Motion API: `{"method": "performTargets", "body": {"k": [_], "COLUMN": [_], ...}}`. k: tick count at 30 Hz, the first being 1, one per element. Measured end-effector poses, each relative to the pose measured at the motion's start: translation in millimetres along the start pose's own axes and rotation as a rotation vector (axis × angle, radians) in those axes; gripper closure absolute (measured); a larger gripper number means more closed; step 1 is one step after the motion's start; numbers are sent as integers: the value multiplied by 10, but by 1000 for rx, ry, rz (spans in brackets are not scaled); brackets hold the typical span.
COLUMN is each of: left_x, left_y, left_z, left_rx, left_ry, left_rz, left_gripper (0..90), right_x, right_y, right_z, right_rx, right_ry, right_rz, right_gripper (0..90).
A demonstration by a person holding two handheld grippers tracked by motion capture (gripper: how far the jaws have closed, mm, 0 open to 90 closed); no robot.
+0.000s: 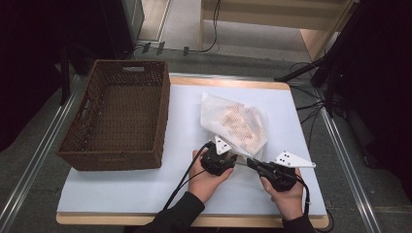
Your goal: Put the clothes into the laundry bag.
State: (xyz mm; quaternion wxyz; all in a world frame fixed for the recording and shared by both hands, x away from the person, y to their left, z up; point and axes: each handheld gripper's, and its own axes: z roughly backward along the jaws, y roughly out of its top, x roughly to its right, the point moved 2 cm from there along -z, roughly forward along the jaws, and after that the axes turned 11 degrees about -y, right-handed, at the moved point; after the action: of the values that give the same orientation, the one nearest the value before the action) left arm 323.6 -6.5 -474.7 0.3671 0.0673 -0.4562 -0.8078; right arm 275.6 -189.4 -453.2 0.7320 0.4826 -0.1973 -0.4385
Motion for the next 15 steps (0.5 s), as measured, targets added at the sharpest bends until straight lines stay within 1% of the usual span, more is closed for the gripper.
{"method": "performTargets", "body": {"k": [2, 4, 6, 8, 9, 10, 12, 13, 14, 15], "left_x": [-3, -18, -30, -45, -55, -56, -77, -99, -136, -189], "left_y": [23, 40, 44, 50, 58, 73, 101, 113, 120, 117], "left_z": [-89, -159, -192, -192, -180, -140, -80, -52, -50, -81], "left_rx": [2, 0, 5, 23, 42, 111, 202, 237, 252, 230], "left_ry": [1, -1, -13, -2, 8, 45, 56, 84, 110, 110], "left_rz": [14, 20, 19, 8, 6, 0, 4, 22, 52, 92], "left_gripper": [708, 758, 770, 790, 795, 799, 803, 803, 802, 800], "right_x": [0, 22, 30, 42, 49, 48, 45, 38, 29, 20], "right_y": [-2, -14, -19, -33, -43, -54, -80, -91, -97, -102], "right_z": [-3, -7, -10, -18, -28, -40, -70, -81, -90, -99], "right_rx": [0, -4, -2, -9, -14, -22, -42, -47, -54, -61], "right_ry": [0, 0, -1, -4, -7, -6, -7, -7, -7, -12], "right_rz": [4, -2, -3, -8, -6, -12, -13, -12, -6, -3], "right_gripper": [884, 884, 884, 885, 885, 885, 886, 887, 887, 887]}}
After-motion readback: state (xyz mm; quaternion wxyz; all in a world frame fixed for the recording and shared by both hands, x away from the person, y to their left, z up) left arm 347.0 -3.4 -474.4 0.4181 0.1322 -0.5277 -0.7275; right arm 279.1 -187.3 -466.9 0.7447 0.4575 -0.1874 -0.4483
